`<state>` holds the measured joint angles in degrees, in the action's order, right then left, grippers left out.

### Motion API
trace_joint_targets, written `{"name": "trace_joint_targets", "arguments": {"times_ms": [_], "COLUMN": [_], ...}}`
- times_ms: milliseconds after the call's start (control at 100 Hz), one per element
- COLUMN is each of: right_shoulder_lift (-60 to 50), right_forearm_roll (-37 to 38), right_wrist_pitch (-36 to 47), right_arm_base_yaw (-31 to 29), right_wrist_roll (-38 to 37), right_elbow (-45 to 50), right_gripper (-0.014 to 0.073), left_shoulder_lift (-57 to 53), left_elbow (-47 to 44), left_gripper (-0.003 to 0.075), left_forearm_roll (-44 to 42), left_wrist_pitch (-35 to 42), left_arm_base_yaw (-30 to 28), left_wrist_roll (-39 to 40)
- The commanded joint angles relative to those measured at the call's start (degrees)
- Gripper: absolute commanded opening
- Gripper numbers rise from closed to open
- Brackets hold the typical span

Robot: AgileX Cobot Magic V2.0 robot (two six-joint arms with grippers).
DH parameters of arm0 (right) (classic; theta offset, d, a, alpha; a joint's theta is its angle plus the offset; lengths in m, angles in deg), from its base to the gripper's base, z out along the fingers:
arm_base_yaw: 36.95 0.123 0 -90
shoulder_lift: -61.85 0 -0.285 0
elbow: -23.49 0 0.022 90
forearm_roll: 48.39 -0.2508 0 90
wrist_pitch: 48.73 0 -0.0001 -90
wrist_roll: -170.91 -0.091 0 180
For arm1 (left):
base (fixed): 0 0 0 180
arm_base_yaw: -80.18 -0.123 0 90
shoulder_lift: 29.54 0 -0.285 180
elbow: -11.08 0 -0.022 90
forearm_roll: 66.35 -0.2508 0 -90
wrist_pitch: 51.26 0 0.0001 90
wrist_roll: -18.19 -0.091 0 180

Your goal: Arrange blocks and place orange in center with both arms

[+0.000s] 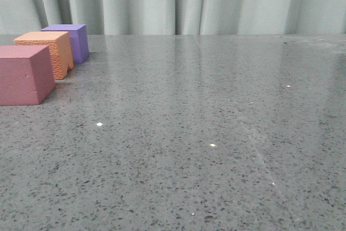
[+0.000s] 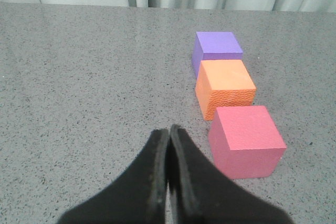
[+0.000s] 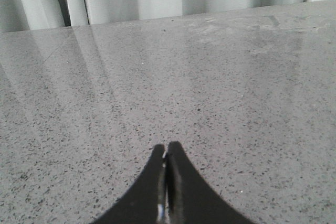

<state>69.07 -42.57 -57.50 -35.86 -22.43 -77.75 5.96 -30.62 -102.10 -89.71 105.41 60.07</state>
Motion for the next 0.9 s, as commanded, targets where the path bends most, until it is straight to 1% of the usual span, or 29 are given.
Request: {"name": "trace_joint_targets", "arguments": {"times_ms": [0,90,170,260,360,410,520,630,740,890], "right_shoulder_lift": [-1.4,-1.4,-1.4,-1.4,-1.4,-1.4,-1.4,-1.4,-1.4,-1.4], "right_forearm_roll": [-0.1,-0.1,-0.1,-0.1,-0.1,-0.1,-0.1,-0.1,-0.1,-0.1], "right_wrist_pitch": [4.9,4.9,4.9,4.9,4.9,4.9,4.9,4.9,4.9,4.9], "right_arm_base_yaw": [-0.3,-0.3,-0.3,-0.3,-0.3,-0.3,-0.3,-0.3,-0.3,-0.3], "right_wrist_roll": [0.4,0.4,0.4,0.4,0.4,0.4,0.4,0.4,0.4,0.4], "right_elbow": [-0.7,-0.7,-0.7,-0.7,-0.7,-0.7,-0.7,-0.7,-0.7,-0.7], "right_gripper": [-0.0067,-0.0067,-0.0067,-0.0067,-0.0067,-0.0067,-0.0067,-0.0067,-0.0067,-0.0067], "left_shoulder_lift": [0.2,-0.3,-1.8,-4.6,-8.4,-10.3,-14.3,-17.7,-20.8,-24.4], "left_elbow": [1.4,0.1,-1.9,-5.4,-9.7,-12.6,-18.2,-24.6,-31.0,-36.9], "left_gripper": [-0.0019,-0.0019,-0.0019,-0.0019,-0.0019,-0.0019,-0.0019,-0.0019,-0.0019,-0.0019], "left_forearm_roll": [-1.7,-2.6,-1.0,5.0,14.0,16.9,20.7,26.3,28.7,27.7], "left_wrist_pitch": [3.1,6.1,11.3,17.9,22.8,24.9,28.6,32.2,38.1,43.1], "left_arm_base_yaw": [0.5,0.3,0.0,-2.2,-6.4,-8.7,-13.7,-19.0,-23.9,-24.7], "left_wrist_roll": [-0.1,-0.6,-5.2,-12.5,-22.3,-24.6,-26.7,-29.1,-29.2,-29.2]}}
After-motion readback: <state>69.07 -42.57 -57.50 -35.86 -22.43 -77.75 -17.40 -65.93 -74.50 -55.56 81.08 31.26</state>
